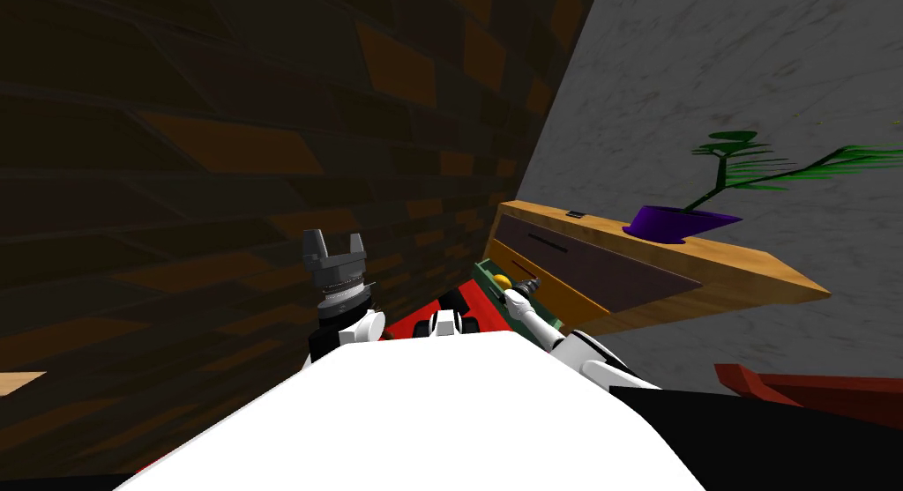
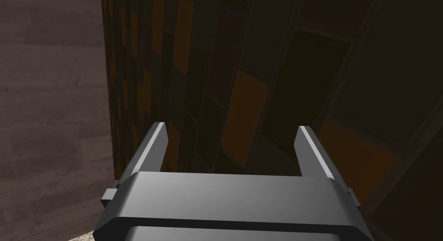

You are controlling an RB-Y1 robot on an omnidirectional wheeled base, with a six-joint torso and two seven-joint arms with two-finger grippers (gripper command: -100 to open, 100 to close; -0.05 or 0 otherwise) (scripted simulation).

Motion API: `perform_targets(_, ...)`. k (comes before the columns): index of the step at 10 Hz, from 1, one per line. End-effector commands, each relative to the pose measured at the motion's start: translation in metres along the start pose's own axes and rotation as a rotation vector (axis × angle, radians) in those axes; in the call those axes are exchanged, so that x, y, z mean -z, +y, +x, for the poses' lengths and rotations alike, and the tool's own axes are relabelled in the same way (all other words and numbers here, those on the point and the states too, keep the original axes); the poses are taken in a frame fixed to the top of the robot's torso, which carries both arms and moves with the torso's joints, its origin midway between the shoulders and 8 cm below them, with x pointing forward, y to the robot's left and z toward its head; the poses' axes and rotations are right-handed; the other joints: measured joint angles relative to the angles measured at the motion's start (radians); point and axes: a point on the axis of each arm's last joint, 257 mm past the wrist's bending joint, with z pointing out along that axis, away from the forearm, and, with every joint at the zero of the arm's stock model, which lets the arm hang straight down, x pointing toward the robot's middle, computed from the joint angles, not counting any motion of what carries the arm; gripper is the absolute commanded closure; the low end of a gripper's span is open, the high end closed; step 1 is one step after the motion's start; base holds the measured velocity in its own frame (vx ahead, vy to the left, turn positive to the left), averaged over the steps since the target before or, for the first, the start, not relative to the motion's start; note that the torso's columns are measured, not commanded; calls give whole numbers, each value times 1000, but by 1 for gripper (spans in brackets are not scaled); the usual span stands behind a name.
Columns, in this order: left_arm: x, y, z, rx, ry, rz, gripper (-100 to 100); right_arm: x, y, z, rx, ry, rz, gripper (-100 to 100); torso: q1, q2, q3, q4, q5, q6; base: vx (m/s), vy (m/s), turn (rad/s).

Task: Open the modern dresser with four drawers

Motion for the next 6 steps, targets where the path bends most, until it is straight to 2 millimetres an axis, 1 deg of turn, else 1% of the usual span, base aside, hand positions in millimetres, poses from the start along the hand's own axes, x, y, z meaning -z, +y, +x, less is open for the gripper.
perform_targets(1,0,0,0,0,0,0,0,0,0,-4,0,-2,-1,100,0,0,0,0,0,0,-50,116,-13)
perform_targets(2,0,0,0,0,0,0,0,1,1,-6,1,-3,-2,100,6,2,1,0,1,0,-110,166,-24)
perform_targets(4,0,0,0,0,0,0,0,1,1,-11,1,-6,-4,100,4,3,2,1,1,0,-122,192,-16)
perform_targets(5,0,0,0,0,0,0,0,1,1,-9,0,-5,-3,100,1,0,0,0,0,0,-57,90,-9)
perform_targets(6,0,0,0,0,0,0,0,-3,-2,-22,-52,-10,-5,-100,-6,-4,-2,-1,-1,0,22,-57,-4)
